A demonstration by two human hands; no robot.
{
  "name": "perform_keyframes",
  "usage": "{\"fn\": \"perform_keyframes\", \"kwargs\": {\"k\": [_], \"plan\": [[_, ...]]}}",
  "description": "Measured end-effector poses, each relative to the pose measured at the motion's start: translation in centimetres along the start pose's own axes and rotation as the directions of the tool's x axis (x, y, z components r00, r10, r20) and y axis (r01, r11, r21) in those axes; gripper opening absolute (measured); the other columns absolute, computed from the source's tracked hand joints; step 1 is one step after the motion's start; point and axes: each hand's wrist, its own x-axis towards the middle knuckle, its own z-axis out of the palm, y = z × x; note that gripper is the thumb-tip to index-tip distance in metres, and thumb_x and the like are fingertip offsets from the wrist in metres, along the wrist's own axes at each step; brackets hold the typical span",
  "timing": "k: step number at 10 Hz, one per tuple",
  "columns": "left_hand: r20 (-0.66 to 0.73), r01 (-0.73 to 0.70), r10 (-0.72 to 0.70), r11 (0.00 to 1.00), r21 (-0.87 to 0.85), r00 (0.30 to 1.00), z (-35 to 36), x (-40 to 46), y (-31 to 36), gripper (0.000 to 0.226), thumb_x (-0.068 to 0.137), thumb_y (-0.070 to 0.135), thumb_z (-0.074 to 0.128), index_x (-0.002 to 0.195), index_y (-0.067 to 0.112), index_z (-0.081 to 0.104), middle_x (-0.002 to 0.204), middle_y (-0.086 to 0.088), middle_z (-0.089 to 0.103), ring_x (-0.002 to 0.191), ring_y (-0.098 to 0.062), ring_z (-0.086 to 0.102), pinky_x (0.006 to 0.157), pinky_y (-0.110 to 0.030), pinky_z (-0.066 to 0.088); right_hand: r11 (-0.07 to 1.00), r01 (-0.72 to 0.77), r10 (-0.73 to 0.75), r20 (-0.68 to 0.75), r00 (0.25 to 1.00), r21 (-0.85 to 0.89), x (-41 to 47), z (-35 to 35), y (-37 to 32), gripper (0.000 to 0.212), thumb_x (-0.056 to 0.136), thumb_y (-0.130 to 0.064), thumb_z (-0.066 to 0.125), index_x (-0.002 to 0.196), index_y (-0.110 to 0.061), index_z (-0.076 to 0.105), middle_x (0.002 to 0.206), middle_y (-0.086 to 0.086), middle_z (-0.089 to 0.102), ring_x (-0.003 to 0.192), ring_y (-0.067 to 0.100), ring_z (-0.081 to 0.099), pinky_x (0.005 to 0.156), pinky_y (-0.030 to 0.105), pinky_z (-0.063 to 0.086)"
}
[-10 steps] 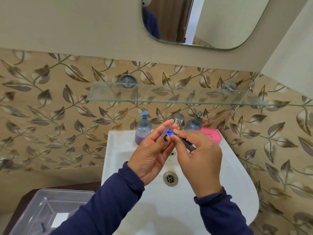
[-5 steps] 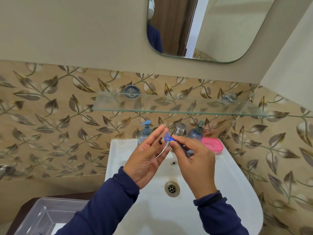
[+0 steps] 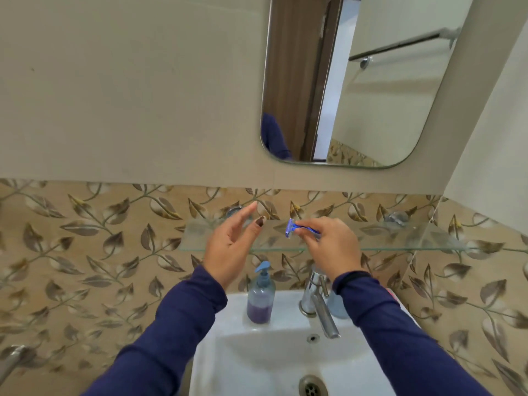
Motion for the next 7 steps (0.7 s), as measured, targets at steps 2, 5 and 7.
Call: {"fn": "perform_keyframes", "kwargs": {"k": [2, 5, 7], "plan": [[0.058, -0.140, 0.152, 0.611, 0.779, 0.987, -1.3, 3.8, -3.5, 0.053, 0.086, 0.048, 0.034, 0.130, 0.022, 0.045, 0.143, 0.000, 0.045, 0.137, -0.015, 0.030, 0.112, -0.037, 0.019, 0.983, 0.069, -0.043, 0.151, 0.988, -0.170, 4.5, 2.0, -0.3, 0.020, 0.085, -0.041, 0.055, 0.100, -0.036, 0.068, 0.097, -0.002, 0.073, 0.097, 0.023, 0.055, 0.082, 0.040, 0.042], [0.029, -0.087, 0.148, 0.400, 0.912, 0.989, -0.6, 4.2, -4.7, 0.056, 0.088, 0.050, 0.023, 0.136, 0.024, 0.035, 0.148, 0.003, 0.037, 0.140, -0.012, 0.023, 0.114, -0.040, 0.000, 0.995, 0.024, -0.001, 0.227, 0.974, -0.098, 5.3, 3.8, 0.4, 0.021, 0.084, -0.040, 0.058, 0.102, -0.038, 0.067, 0.101, -0.003, 0.070, 0.105, 0.019, 0.052, 0.093, 0.043, 0.036], [0.018, -0.045, 0.075, 0.378, 0.925, 0.997, -0.5, 4.2, -4.3, 0.053, 0.090, 0.048, 0.027, 0.136, 0.022, 0.035, 0.148, 0.002, 0.038, 0.139, -0.014, 0.025, 0.114, -0.041, 0.001, 1.000, 0.012, -0.014, 0.165, 0.986, 0.015, 4.6, 3.1, 0.4, 0.035, 0.083, -0.035, 0.062, 0.118, -0.032, 0.059, 0.105, -0.001, 0.067, 0.106, 0.022, 0.051, 0.093, 0.044, 0.039]]}}
